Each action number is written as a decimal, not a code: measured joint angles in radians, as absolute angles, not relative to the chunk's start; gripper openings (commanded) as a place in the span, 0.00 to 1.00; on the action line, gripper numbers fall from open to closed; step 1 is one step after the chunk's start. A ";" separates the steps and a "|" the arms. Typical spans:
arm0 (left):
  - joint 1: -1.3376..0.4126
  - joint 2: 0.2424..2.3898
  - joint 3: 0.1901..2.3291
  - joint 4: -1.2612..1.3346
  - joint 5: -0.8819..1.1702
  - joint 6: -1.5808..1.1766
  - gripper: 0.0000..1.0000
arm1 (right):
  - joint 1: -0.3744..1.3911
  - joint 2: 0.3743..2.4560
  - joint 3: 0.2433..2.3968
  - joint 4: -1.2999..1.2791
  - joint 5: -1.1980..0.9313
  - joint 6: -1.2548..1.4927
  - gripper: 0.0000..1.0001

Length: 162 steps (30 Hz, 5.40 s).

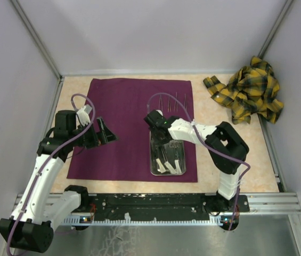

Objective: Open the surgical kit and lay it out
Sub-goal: Pick up the medical item from the container, then place the medical item in the surgical kit.

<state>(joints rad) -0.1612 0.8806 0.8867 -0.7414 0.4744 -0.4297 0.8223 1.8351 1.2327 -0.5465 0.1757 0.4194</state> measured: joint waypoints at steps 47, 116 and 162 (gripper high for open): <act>-0.161 0.881 0.888 -0.754 0.465 -0.429 1.00 | 0.822 1.871 1.245 -0.509 0.191 0.395 0.00; -0.161 0.921 0.795 -0.672 0.542 -0.441 1.00 | 0.497 2.580 2.415 -0.604 0.141 0.509 0.00; -0.161 0.961 0.844 -0.696 0.490 -0.420 1.00 | 0.481 2.603 2.428 -0.565 0.075 0.509 0.33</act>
